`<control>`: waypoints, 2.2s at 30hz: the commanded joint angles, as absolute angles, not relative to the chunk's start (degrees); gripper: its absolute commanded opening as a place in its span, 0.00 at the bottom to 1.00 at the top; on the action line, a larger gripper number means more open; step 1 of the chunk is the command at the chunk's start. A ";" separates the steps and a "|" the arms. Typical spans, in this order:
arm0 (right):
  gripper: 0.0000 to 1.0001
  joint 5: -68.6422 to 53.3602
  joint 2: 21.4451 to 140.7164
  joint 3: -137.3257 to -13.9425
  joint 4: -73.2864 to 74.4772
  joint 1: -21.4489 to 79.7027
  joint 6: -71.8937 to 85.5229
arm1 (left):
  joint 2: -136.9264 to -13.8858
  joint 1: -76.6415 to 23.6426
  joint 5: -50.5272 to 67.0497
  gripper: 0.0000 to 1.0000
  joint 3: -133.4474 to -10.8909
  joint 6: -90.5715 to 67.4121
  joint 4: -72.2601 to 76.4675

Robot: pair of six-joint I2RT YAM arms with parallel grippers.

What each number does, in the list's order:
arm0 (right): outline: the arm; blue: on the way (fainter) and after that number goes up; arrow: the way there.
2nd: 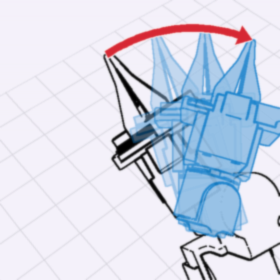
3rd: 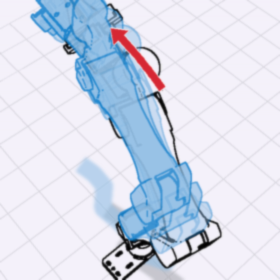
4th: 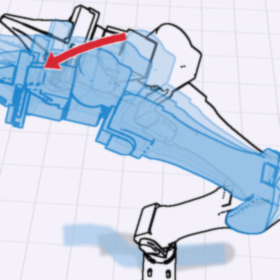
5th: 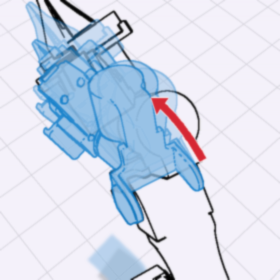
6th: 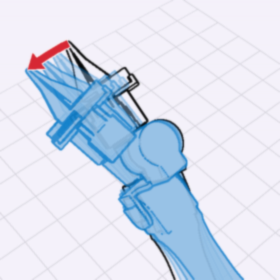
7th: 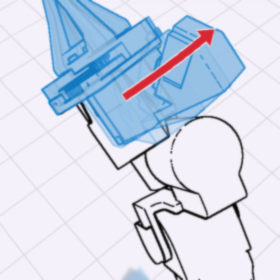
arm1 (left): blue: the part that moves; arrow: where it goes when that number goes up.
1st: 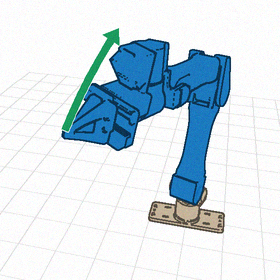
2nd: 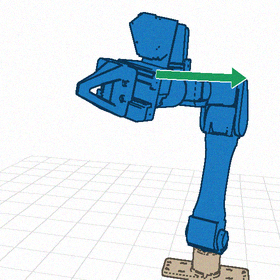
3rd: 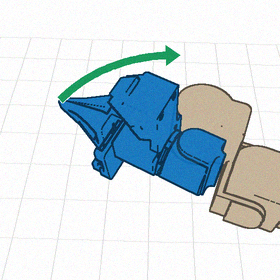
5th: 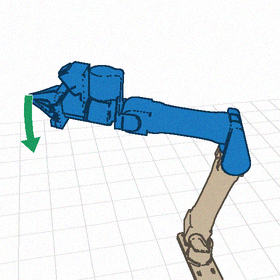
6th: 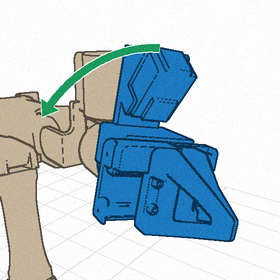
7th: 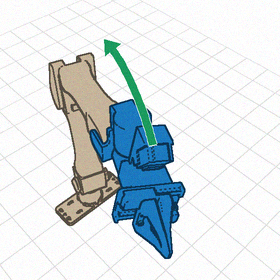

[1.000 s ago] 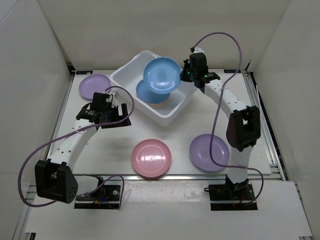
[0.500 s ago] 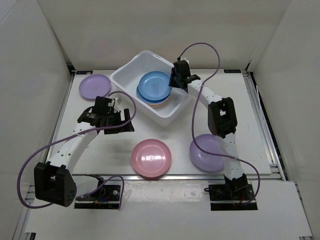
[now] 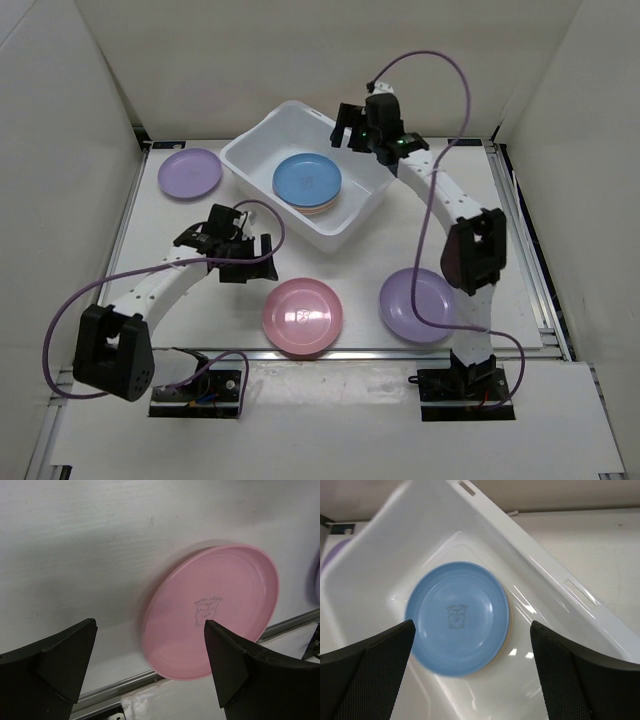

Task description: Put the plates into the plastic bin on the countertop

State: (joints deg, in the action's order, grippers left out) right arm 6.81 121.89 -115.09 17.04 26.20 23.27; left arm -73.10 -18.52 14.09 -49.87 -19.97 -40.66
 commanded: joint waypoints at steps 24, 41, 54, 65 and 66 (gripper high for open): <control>0.99 15.55 78.14 -82.27 20.21 7.56 27.60 | -86.51 -29.36 4.67 0.10 -50.53 -18.72 -41.55; 0.99 5.27 80.33 -78.05 23.56 -5.10 29.09 | -70.39 -29.53 9.93 0.10 -78.49 -2.81 -59.85; 0.99 4.04 77.52 -70.59 26.01 -6.24 25.57 | -101.89 -21.63 -2.73 0.10 -108.04 -9.23 -37.61; 0.99 5.45 73.66 -63.64 31.81 -7.73 27.42 | -130.25 -17.23 -4.92 0.10 -136.15 -9.23 -46.41; 0.99 5.71 73.13 -63.11 32.08 -7.73 27.33 | -131.04 -17.23 -4.92 0.11 -136.14 -9.14 -45.97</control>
